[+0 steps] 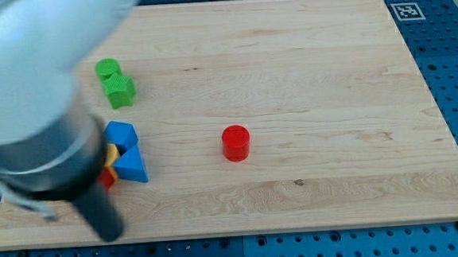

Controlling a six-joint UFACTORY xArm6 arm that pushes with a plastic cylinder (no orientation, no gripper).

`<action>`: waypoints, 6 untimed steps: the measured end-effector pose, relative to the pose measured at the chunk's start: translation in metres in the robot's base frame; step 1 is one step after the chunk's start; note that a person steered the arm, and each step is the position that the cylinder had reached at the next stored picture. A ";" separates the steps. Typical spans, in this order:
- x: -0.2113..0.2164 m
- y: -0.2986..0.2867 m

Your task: Move the group of blocks a bit right

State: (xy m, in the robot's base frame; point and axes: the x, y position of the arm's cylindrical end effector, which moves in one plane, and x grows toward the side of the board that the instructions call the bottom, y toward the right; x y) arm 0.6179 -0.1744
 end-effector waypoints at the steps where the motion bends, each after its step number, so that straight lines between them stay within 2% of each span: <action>1: -0.008 -0.085; 2: -0.051 -0.100; 3: -0.060 -0.065; 6: -0.046 0.045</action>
